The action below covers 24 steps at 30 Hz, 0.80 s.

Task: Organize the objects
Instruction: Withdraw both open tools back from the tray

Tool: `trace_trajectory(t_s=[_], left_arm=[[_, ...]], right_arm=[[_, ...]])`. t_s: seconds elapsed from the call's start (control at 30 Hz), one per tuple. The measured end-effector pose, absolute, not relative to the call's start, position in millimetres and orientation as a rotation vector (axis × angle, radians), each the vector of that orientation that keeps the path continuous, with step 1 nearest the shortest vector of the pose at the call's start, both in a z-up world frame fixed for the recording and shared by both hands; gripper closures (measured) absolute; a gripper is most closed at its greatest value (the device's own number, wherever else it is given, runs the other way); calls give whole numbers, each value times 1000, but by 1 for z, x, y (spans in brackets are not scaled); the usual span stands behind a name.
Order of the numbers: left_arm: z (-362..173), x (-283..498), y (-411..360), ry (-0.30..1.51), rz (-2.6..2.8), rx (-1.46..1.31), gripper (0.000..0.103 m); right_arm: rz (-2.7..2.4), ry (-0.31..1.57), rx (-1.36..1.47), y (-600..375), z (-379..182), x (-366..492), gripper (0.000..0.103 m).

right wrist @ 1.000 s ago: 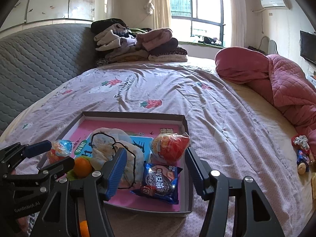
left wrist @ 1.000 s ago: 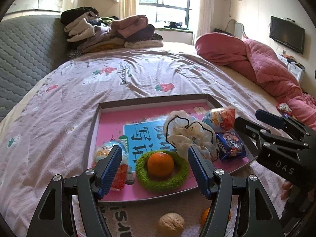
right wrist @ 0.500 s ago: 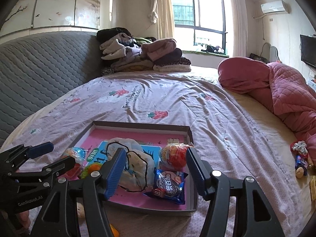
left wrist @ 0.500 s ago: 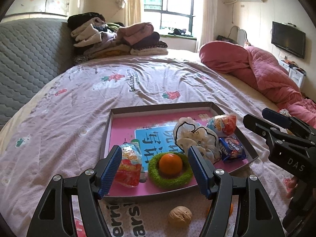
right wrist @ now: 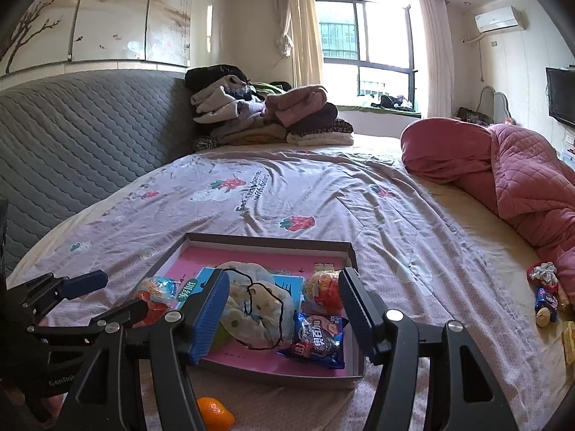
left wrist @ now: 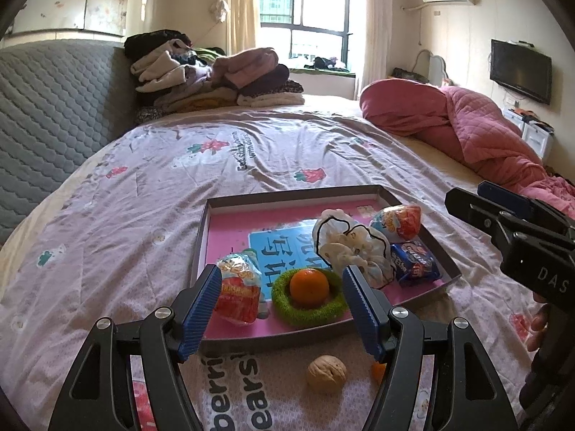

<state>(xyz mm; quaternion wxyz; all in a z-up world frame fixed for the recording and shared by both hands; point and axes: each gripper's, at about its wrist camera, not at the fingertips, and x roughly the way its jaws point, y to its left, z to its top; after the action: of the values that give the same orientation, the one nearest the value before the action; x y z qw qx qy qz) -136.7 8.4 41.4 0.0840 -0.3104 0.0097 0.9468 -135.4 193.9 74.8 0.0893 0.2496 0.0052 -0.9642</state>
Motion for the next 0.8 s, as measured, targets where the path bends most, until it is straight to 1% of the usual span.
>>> trace_trajectory(t_s=[0.47, 0.8], left_arm=[[46, -119, 2, 16, 2826, -899, 32], [47, -110, 6, 39, 2815, -891, 32]], right_arm=[[-2863, 14, 691, 193, 80, -118, 40], [-2848, 23, 690, 193, 79, -110, 40]])
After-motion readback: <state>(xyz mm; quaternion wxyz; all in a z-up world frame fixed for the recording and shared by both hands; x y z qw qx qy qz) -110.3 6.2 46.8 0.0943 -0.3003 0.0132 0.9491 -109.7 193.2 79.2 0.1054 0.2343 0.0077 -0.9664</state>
